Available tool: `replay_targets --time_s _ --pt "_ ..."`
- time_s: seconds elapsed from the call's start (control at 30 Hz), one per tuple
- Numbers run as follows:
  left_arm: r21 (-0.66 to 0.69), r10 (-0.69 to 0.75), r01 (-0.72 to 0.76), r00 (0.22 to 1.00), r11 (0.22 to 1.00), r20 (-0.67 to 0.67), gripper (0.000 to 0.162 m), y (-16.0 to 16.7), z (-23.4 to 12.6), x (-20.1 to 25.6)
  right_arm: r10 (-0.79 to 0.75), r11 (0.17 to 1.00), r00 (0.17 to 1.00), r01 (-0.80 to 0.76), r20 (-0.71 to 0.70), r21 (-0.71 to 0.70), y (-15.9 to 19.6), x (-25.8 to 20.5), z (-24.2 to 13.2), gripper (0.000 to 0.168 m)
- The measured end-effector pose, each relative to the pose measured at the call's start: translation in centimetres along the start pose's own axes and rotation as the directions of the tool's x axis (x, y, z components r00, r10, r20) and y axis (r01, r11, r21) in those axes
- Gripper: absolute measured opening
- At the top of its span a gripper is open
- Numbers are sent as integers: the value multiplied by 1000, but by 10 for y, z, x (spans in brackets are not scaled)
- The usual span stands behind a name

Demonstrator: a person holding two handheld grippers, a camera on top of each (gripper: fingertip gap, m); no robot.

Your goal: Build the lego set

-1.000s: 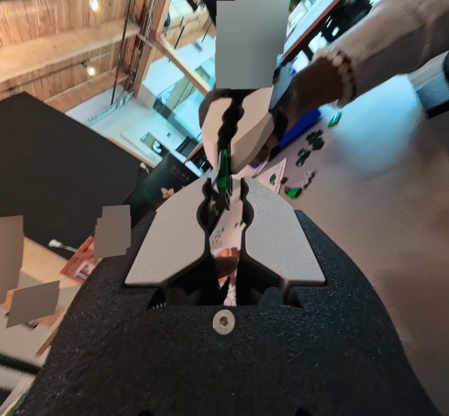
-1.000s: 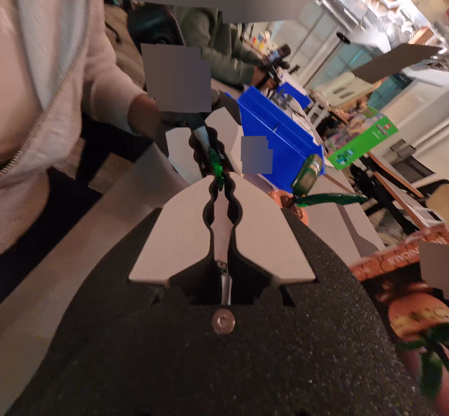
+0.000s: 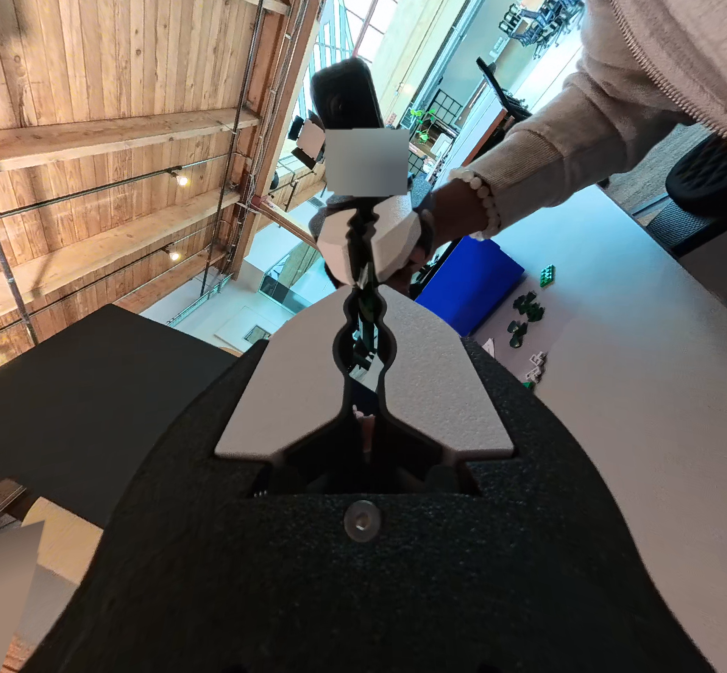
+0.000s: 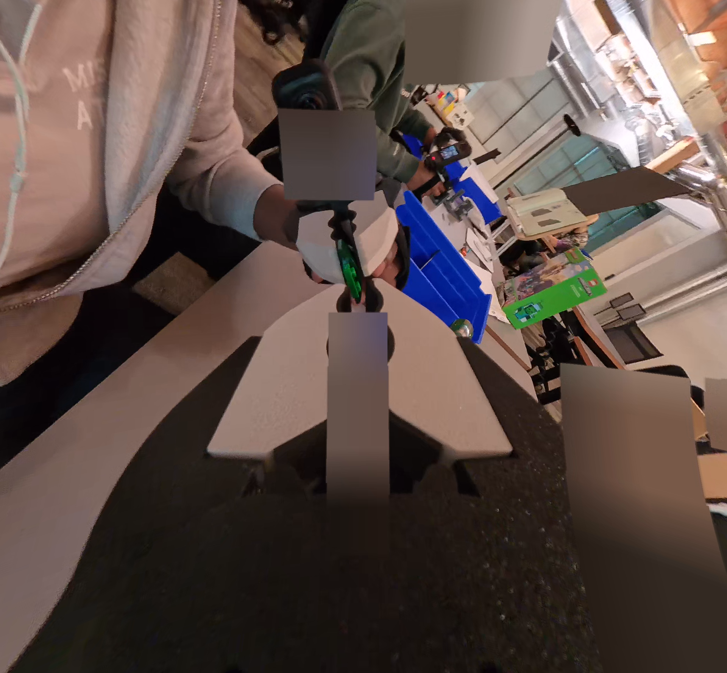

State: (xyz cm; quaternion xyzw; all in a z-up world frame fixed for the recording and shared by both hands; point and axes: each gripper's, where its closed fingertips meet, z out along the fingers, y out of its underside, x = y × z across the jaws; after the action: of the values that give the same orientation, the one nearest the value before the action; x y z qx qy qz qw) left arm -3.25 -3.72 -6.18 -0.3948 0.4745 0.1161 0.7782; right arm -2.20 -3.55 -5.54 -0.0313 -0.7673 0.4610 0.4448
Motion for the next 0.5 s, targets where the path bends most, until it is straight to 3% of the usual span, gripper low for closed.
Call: replay_targets --time_s 0.5 --pt "7 37 -37 999 999 -18 8 -6 4 1 -73 997 997 74 22 -36 3 -5 8 3"
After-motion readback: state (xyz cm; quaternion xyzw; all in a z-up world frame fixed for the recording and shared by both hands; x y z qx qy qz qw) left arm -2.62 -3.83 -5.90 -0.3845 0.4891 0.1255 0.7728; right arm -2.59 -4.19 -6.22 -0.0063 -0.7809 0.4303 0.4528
